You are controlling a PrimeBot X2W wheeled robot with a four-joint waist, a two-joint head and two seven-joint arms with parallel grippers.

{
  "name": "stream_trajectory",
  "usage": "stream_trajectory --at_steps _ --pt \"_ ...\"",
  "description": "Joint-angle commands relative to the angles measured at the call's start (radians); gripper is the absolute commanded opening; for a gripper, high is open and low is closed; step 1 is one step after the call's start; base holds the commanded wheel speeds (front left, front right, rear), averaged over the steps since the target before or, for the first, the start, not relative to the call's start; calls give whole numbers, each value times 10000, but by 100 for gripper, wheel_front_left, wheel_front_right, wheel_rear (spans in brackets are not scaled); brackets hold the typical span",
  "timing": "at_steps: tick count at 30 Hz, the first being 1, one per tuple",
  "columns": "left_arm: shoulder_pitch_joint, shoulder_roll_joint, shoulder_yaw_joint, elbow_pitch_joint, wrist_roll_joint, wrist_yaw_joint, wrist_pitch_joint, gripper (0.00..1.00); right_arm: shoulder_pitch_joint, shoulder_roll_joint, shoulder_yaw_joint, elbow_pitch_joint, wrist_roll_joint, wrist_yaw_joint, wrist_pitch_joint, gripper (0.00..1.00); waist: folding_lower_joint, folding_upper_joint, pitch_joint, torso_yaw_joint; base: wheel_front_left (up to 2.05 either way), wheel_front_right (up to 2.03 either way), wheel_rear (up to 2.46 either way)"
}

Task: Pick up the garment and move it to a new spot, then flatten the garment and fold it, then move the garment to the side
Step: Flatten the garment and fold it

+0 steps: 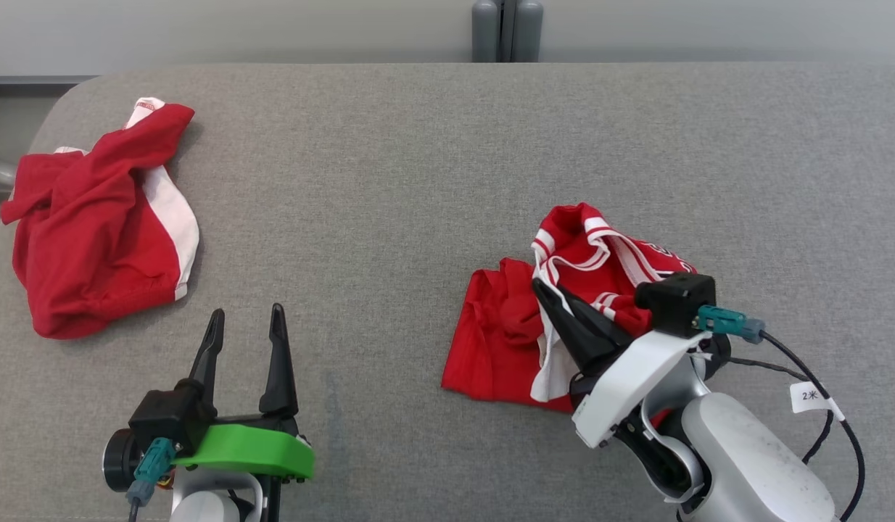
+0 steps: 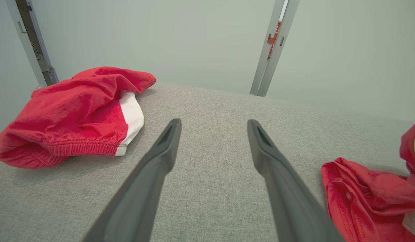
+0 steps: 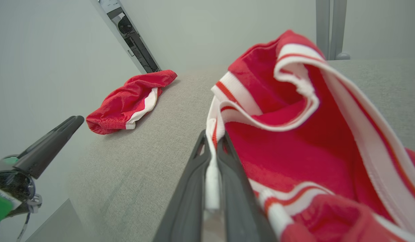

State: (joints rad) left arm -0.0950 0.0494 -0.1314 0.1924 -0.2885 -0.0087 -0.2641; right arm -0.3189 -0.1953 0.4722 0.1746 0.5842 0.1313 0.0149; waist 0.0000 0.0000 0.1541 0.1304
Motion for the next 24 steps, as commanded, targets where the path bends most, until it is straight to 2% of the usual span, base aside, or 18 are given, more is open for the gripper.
stream_trajectory --at_steps 1,3,4,5,6,7,14,24 --pt "-193 23 -34 -6 -4 55 0 100 -133 67 103 107 1 -11 -83 0 0 0 68 99 0 0 0" --pt "-194 23 -75 2 -34 72 0 100 -168 133 233 233 12 -11 -120 0 0 0 80 127 0 0 0" --pt "-196 23 -88 5 -43 90 0 100 -175 155 285 276 25 -11 -165 8 0 0 82 130 0 0 0" --pt "-192 23 -96 12 -55 100 0 100 -177 169 342 313 39 -10 -208 40 0 0 75 126 0 0 0" --pt "-184 23 -97 19 -68 110 0 100 -182 179 411 348 73 -10 -258 91 0 0 68 111 0 0 0" --pt "-170 23 -88 33 -72 101 0 100 -188 157 437 348 87 -10 -344 100 0 0 43 83 0 0 0" --pt "-123 23 41 47 74 47 0 100 -273 -266 -26 -146 -150 -10 -1190 100 0 0 -116 -252 0 0 0" --pt "-52 23 179 -31 253 -8 0 100 763 -1148 -2182 -866 -698 -10 -2006 100 0 0 -248 -750 0 0 0"
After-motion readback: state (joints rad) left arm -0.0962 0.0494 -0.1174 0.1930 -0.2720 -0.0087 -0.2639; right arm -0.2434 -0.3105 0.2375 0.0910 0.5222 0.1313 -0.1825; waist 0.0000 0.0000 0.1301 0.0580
